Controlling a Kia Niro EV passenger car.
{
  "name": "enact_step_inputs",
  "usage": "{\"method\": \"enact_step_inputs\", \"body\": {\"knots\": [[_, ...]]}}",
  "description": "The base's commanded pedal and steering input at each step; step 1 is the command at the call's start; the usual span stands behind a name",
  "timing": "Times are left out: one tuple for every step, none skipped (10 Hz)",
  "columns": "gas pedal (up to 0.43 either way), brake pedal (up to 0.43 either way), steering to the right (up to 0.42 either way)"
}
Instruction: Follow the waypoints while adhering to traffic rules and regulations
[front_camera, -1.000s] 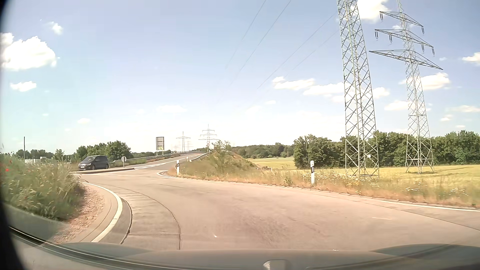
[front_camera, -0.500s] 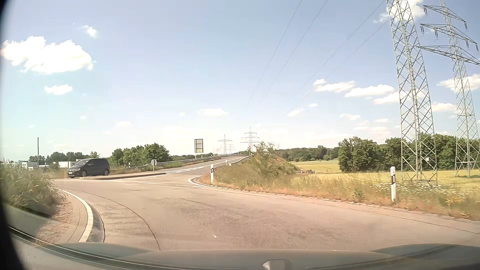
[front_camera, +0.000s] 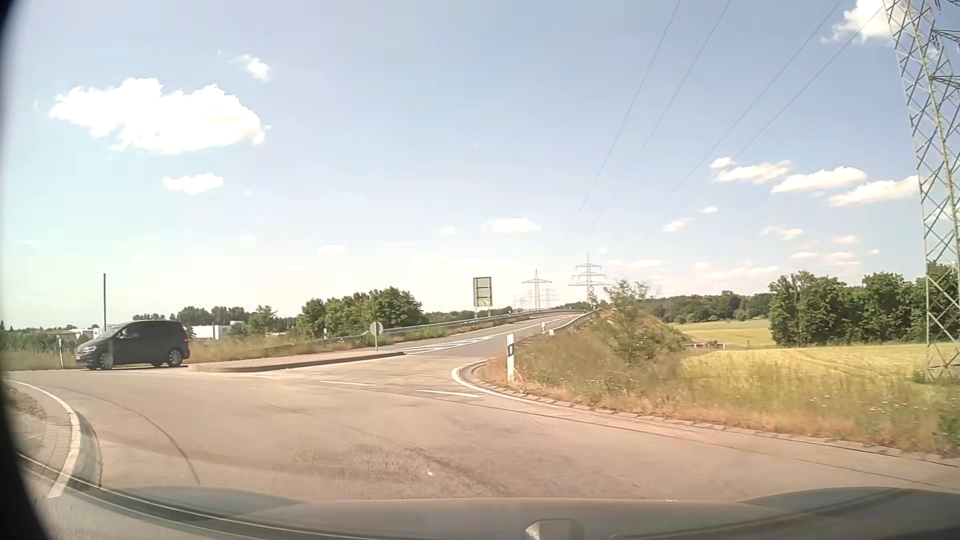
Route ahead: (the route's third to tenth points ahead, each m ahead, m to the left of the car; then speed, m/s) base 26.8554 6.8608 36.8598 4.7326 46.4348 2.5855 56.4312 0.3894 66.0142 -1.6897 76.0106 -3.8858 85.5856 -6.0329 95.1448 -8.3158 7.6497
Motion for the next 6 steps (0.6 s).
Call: {"method": "enact_step_inputs", "body": {"knots": [[0.098, 0.030, -0.168], [0.110, 0.030, -0.167], [0.110, 0.030, -0.162], [0.110, 0.030, -0.152], [0.118, 0.030, -0.140], [0.118, 0.030, -0.119]]}}
